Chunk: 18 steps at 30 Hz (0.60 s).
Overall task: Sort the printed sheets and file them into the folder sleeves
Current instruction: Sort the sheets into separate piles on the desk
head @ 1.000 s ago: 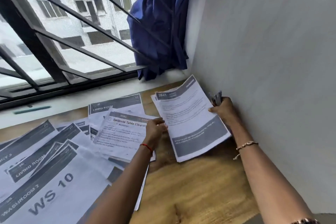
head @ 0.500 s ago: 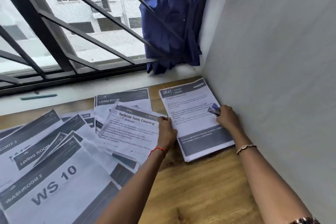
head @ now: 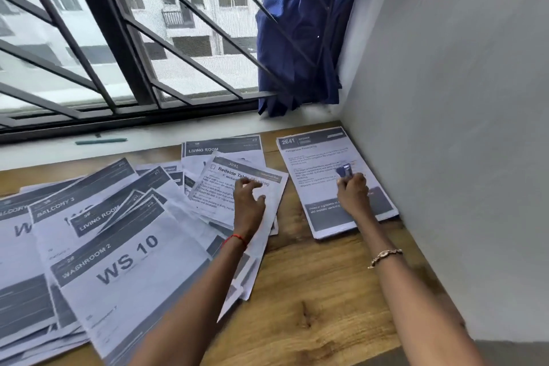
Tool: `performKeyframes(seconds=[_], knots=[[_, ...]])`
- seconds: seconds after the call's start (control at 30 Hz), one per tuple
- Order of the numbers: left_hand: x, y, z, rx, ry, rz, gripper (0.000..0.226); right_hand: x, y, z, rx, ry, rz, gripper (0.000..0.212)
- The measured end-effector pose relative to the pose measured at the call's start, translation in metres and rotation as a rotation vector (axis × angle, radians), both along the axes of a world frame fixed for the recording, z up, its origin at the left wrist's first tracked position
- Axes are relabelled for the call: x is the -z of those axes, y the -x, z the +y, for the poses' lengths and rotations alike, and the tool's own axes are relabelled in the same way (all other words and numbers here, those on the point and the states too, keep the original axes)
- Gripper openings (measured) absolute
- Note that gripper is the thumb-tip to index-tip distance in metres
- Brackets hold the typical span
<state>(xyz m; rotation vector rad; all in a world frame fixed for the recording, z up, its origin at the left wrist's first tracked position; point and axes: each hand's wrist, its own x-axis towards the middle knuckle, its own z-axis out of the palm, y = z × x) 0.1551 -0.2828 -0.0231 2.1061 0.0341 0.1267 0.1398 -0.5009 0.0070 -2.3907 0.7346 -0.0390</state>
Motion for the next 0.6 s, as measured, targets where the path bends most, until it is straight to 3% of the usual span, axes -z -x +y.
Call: performKeyframes(seconds=[0.17, 0.43, 0.6], knots=[[0.004, 0.024, 0.028, -0.029, -0.048, 0.018, 0.024, 0.020, 0.048, 0.007, 0.072, 0.022, 0.040, 0.048], [0.008, 0.059, 0.070, 0.034, -0.054, -0.059, 0.028, 0.040, 0.120, 0.021, 0.328, 0.108, -0.070, 0.032], [0.008, 0.073, 0.092, 0.065, -0.062, -0.054, 0.029, 0.053, 0.140, 0.025, 0.340, 0.120, -0.074, 0.029]])
